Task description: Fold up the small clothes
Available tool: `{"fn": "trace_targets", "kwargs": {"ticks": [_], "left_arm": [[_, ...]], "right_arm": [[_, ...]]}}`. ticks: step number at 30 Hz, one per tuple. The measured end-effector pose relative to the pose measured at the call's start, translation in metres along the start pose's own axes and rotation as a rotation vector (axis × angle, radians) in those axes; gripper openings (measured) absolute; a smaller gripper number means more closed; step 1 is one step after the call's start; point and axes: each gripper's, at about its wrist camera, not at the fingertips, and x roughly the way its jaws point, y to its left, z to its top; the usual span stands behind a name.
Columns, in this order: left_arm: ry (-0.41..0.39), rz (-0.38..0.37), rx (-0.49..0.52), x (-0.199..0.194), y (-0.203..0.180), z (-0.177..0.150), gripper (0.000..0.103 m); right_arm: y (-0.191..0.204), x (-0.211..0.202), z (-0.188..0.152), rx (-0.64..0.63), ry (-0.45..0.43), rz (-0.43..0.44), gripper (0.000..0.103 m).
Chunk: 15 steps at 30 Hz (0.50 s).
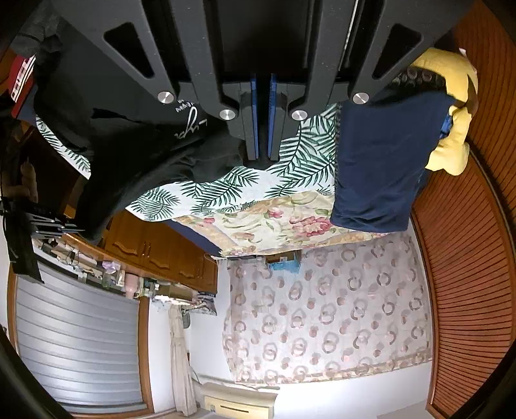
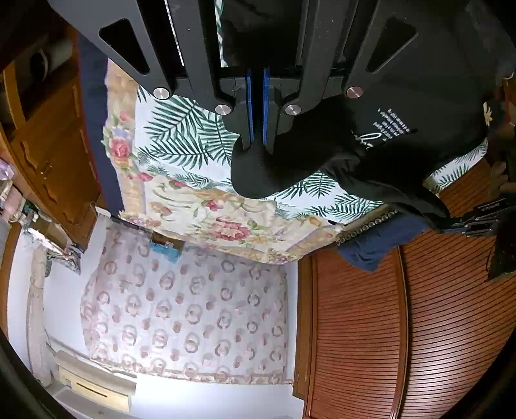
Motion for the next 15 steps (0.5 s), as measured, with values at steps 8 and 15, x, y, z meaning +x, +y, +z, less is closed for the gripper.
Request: {"fn": "trace_targets", "kwargs": {"ticks": [8,15], "left_arm": [[-0.020,-0.006,-0.034,-0.028,0.003,-0.016,0.006],[-0.034,0.004,-0.028,-0.046,0.002,-0.024,0.006]], "right_arm": [[0.008,-0.046,-0.030,0.028,0.024,0.000,0.004],[0.017,-0.069,-0.027,0.034,0.064,-0.003,0.004]]}}
